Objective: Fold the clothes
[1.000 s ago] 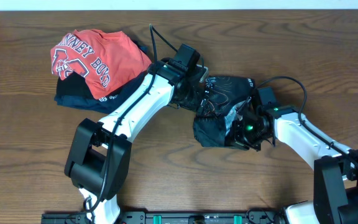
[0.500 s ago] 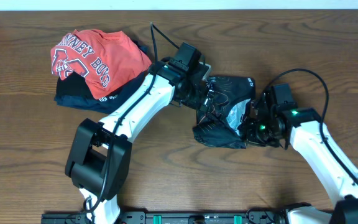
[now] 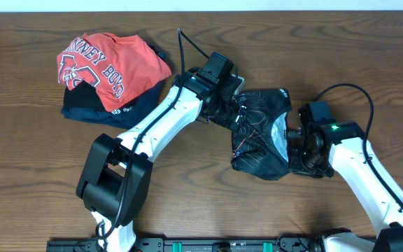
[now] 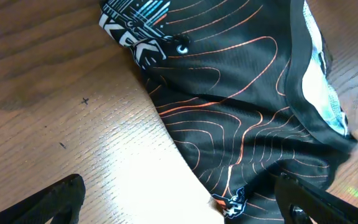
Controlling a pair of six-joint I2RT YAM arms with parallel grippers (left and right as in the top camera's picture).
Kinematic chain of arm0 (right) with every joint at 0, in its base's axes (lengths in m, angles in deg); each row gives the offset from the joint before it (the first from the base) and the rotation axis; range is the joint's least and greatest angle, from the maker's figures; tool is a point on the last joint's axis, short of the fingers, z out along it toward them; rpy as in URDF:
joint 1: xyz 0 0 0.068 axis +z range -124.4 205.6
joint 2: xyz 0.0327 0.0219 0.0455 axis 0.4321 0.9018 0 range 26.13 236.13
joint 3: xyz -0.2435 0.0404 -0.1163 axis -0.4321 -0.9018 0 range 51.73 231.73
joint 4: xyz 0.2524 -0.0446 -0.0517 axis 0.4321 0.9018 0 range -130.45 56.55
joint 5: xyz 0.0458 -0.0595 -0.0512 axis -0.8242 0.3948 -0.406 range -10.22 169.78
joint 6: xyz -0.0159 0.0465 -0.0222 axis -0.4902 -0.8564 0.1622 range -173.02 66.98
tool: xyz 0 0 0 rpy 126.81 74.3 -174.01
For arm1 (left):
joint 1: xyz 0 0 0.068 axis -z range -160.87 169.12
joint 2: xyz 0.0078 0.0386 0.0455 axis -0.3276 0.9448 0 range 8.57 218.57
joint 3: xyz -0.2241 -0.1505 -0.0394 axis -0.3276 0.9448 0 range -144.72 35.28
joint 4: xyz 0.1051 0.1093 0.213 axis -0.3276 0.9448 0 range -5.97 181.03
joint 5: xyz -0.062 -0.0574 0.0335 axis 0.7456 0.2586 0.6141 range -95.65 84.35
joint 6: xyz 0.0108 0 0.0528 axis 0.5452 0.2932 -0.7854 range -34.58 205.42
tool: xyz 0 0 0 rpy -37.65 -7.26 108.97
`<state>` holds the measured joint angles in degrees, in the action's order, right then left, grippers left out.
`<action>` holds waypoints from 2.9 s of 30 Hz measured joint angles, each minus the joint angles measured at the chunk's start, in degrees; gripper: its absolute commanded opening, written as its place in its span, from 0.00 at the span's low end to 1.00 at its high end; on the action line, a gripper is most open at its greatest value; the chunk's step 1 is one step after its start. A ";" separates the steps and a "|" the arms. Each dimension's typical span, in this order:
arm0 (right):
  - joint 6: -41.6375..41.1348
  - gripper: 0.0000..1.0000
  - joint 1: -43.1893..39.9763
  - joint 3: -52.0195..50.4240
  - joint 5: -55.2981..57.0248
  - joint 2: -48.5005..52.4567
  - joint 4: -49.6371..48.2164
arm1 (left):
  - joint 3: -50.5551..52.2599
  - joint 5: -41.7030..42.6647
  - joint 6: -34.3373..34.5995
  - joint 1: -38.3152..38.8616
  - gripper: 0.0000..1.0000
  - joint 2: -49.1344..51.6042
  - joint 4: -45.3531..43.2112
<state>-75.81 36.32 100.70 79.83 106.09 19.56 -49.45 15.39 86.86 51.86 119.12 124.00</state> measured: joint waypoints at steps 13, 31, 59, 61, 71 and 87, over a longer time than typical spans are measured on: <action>-1.92 0.25 -7.39 0.04 -0.83 0.04 -21.40 | 0.00 -0.87 0.00 0.00 1.00 0.00 1.57; -6.88 0.25 -9.27 0.09 -17.53 19.67 -49.57 | 0.00 -1.11 0.00 0.00 1.00 0.02 7.76; -2.62 0.70 -12.96 0.13 -20.41 18.29 -57.88 | 0.00 -1.11 0.00 0.02 1.00 0.02 7.78; -1.01 0.53 -13.25 0.15 -20.87 18.27 -54.71 | 0.00 -1.11 0.00 0.00 1.00 0.02 7.78; 10.27 0.36 -15.47 0.11 -30.34 13.44 -24.92 | 0.00 -1.92 -0.42 0.00 1.00 0.04 7.78; 19.10 0.01 -15.39 1.14 -25.11 11.85 -11.98 | 0.00 -2.19 -0.42 0.00 1.00 0.04 7.56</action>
<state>-56.70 20.93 101.83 54.72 117.94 7.58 -49.45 13.21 86.44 51.86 119.16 131.56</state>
